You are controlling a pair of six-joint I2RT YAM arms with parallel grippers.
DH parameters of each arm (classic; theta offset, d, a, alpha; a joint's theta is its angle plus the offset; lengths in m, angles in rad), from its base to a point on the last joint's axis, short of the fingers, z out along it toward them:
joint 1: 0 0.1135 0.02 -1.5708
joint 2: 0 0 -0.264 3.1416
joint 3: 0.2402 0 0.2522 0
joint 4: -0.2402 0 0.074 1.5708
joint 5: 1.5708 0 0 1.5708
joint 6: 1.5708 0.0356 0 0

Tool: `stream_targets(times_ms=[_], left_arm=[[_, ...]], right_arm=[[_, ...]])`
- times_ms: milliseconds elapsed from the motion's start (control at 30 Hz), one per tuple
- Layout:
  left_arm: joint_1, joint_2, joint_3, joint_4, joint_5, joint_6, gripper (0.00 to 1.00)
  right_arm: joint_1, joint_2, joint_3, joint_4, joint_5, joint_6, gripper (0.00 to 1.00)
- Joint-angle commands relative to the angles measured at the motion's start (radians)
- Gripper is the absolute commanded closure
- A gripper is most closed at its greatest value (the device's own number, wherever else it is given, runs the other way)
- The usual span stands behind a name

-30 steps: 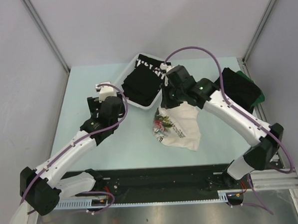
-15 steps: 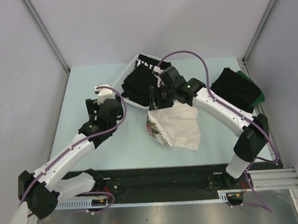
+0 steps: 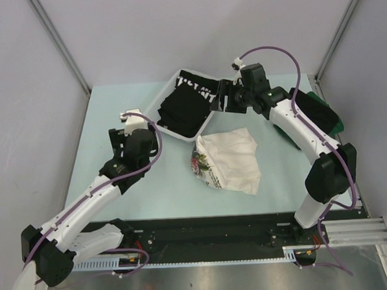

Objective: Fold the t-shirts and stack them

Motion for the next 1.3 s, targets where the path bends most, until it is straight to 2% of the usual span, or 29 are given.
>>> stream_targets(times_ms=[0, 233, 400, 667, 733, 767, 800, 833, 867, 1067, 1267], left_arm=[[-0.001, 0.003, 0.009, 0.03, -0.003, 0.022, 0.0], [-0.001, 0.025, 0.053, 0.033, 0.007, 0.028, 0.01], [-0.001, -0.017, 0.021, -0.006, 0.01, 0.015, 0.0], [-0.001, -0.046, 0.004, -0.033, -0.008, 0.024, 0.0], [-0.001, -0.037, 0.015, -0.036, -0.008, 0.024, 0.0], [-0.003, -0.037, 0.02, -0.034, -0.008, 0.025, 0.01], [-0.001, -0.031, 0.021, -0.036, -0.006, 0.025, 0.0], [-0.001, -0.029, 0.026, -0.034, -0.008, 0.025, 0.01], [-0.003, -0.027, 0.027, -0.034, -0.009, 0.025, 0.01], [-0.001, -0.012, 0.037, -0.026, -0.008, 0.031, 0.0], [-0.001, -0.006, 0.044, -0.02, -0.022, 0.045, 0.01]], right_arm=[[-0.013, -0.011, 0.026, 0.083, -0.047, 0.015, 0.26], [-0.001, 0.145, 0.012, 0.143, -0.021, 0.035, 0.24], [0.016, 0.272, 0.026, 0.198, -0.006, 0.027, 0.26], [0.017, 0.384, 0.073, 0.24, 0.02, -0.011, 0.32], [0.017, 0.418, 0.11, 0.236, 0.016, -0.017, 0.4], [0.016, 0.429, 0.119, 0.243, -0.004, -0.017, 0.48], [0.016, 0.443, 0.142, 0.246, -0.021, -0.013, 0.76], [0.016, 0.456, 0.16, 0.241, -0.03, -0.005, 0.93], [0.019, 0.493, 0.179, 0.235, -0.049, 0.003, 1.0], [0.058, 0.624, 0.3, 0.252, -0.165, 0.063, 1.0], [0.155, 0.733, 0.46, 0.235, -0.205, 0.099, 1.0]])
